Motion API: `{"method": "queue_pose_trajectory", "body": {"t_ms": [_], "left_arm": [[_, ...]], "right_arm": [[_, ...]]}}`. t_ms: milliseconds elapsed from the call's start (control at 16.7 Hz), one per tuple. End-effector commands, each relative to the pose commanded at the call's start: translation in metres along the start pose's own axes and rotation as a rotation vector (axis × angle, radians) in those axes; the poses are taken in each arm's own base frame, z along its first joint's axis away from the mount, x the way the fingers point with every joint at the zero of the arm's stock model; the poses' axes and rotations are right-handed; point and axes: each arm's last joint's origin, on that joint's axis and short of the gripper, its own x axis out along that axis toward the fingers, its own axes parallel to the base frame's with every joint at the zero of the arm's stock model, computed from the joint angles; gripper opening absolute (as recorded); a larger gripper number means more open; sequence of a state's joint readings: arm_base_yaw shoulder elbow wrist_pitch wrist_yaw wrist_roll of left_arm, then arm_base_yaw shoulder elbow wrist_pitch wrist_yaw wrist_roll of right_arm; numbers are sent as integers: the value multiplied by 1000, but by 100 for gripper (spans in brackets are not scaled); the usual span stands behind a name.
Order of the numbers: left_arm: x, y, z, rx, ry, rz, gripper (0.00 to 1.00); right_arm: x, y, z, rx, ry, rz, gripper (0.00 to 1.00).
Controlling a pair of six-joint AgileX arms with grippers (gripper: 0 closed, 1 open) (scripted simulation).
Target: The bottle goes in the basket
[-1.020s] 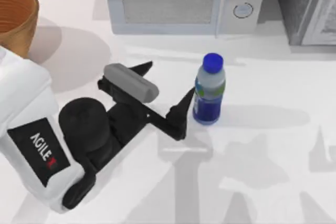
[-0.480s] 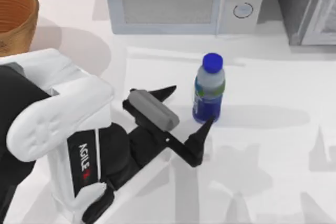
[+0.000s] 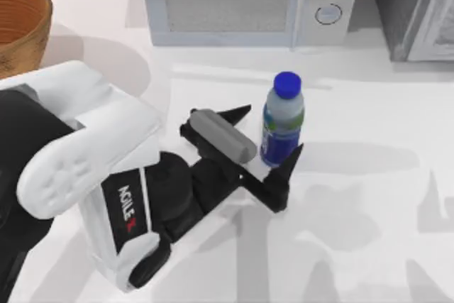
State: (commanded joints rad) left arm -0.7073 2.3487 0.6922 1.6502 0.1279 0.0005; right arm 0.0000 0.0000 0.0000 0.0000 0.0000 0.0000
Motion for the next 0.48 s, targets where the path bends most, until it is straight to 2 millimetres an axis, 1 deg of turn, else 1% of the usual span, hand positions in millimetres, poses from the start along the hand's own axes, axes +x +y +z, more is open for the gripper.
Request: {"method": "queue_pose_trajectory", "body": {"t_ms": [180,300,480], "left_arm": [[28,0,0,0,-2,1,100],[41,0,1,0,-2,1,100],[46,-1,1,0,0,1,100]], "right_arm": [[0,0,0,0,0,0,100],[0,0,0,0,0,0,100],[0,0,0,0,0,0,100]]}}
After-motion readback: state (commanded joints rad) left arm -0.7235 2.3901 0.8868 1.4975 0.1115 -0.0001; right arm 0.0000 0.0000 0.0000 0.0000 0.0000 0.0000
